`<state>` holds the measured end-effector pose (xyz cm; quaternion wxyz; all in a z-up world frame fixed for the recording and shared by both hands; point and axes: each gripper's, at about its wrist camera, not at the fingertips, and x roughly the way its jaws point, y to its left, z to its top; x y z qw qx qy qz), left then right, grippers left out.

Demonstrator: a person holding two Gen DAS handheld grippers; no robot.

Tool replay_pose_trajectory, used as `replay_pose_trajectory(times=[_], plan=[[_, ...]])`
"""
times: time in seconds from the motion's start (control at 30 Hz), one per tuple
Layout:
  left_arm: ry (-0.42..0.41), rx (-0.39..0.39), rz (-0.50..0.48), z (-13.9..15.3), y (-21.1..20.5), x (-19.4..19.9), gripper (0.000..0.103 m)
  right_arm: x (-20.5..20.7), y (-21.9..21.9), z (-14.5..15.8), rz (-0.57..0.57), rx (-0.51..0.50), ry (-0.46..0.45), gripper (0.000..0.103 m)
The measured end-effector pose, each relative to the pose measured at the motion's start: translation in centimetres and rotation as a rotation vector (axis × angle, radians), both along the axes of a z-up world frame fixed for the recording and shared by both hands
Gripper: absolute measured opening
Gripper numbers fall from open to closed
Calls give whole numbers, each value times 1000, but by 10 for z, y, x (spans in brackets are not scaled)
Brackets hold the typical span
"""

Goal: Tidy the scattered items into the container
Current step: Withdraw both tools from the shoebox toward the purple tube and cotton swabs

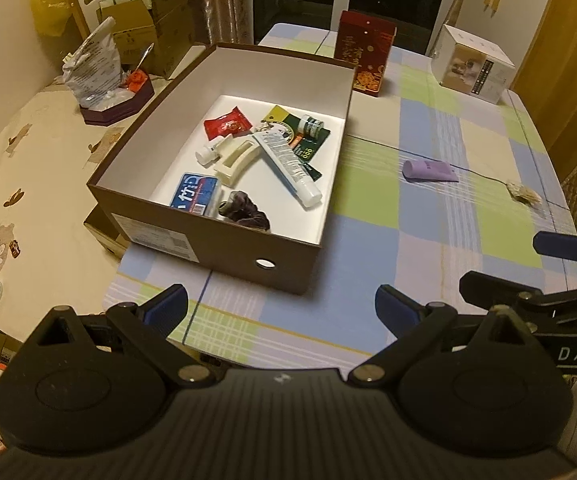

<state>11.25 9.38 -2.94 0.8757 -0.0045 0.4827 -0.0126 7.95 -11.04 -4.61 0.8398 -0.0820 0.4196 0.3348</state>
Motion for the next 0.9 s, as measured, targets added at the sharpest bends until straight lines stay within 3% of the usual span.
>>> replay_pose_trajectory(times=[0.5,0.9], plan=[[-2,4,-119,-11,-53,5,99,7,-61,-15,-128,-34,8,103],[-8,6,-320,-55,-132,35,99,37,-138,-52,-324,-58,80,103]])
